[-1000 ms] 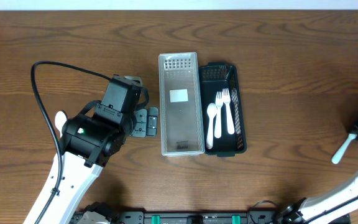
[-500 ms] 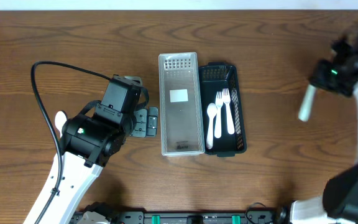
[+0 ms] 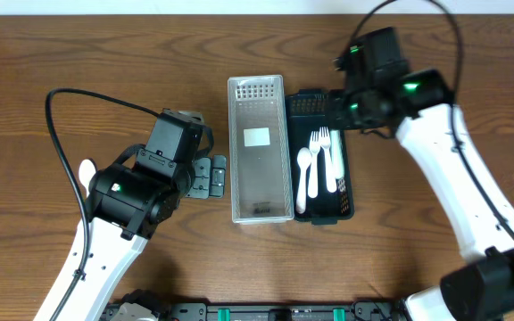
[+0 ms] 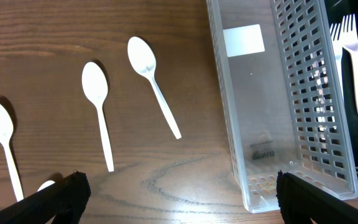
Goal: Pack container
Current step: 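Carry the fork into the black basket and release it, then retract the right arm and grasp a white spoon with the left gripper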
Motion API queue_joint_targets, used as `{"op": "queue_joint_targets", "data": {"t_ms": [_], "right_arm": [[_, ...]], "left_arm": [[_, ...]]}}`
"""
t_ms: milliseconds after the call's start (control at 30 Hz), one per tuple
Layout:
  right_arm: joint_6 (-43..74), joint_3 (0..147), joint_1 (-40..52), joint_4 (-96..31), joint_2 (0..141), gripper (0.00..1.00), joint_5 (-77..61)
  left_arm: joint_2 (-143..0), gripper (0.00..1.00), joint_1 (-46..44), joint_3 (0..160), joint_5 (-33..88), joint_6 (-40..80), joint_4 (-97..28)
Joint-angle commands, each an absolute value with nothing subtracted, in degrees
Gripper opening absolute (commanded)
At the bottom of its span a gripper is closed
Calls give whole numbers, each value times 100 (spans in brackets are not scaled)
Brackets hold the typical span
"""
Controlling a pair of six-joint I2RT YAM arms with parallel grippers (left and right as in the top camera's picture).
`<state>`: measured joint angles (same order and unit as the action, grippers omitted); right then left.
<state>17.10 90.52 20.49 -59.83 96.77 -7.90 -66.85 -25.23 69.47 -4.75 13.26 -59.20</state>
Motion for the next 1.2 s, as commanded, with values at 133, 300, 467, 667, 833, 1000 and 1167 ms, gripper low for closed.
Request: {"op": "queue_joint_targets", "data": {"t_ms": [133, 300, 467, 667, 833, 1000, 1167], "right_arm": [[1970, 9067, 2307, -6051, 10744, 1, -580], [1892, 9067, 2311, -6066, 11330, 2, -580], [1811, 9056, 2314, -6095, 11557, 35, -582], [1752, 9070, 2322, -6090, 11524, 37, -589], [1538, 9384, 2314, -6239, 11192, 38, -620], [1251, 10186, 2226, -6521, 10353, 44, -305], [1260, 10694, 2049, -6834, 9266, 80, 714]], "left_arm": [[-6698, 98, -2504, 6934, -545, 1256, -5955], [-6698, 98, -2504, 6934, -545, 1256, -5955], [-6698, 98, -2504, 6934, -545, 1256, -5955], [-6698, 98, -2504, 6934, -545, 1256, -5964], [-6635, 98, -2504, 6934, -545, 1256, -6055], [-6335, 98, -2502, 6934, -548, 1256, -6080], [-6230, 98, -2222, 6934, -565, 1479, -6077]]}}
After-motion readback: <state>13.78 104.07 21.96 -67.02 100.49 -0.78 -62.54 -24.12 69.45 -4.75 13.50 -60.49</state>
